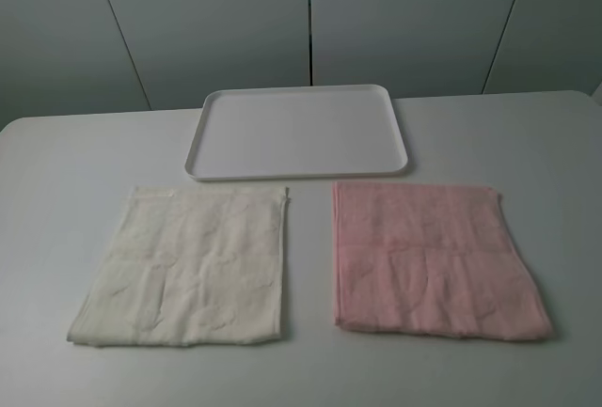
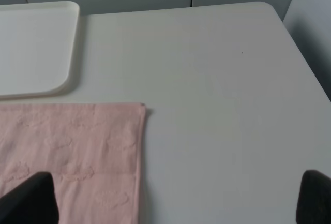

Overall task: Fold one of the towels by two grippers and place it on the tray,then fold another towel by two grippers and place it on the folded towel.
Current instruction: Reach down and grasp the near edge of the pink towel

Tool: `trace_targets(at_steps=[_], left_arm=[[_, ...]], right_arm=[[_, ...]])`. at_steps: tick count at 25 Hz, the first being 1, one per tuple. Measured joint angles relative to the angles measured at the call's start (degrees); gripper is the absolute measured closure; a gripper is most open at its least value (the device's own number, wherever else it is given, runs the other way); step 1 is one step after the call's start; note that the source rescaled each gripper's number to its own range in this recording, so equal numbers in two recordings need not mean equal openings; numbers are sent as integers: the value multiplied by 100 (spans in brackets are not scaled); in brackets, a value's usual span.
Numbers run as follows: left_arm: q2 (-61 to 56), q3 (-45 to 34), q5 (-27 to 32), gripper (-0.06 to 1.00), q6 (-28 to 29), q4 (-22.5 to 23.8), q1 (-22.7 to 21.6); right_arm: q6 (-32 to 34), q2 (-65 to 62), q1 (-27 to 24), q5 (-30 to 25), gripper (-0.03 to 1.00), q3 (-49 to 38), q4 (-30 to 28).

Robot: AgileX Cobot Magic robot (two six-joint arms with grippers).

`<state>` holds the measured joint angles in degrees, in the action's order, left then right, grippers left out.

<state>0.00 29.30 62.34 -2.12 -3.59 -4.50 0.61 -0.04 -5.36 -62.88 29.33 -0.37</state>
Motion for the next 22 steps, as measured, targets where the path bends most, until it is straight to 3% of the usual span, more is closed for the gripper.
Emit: trace_targets(at_steps=[22], left_arm=[[0, 0, 0, -3, 33, 0, 0]], right_arm=[[0, 0, 0, 0, -3, 0, 0]])
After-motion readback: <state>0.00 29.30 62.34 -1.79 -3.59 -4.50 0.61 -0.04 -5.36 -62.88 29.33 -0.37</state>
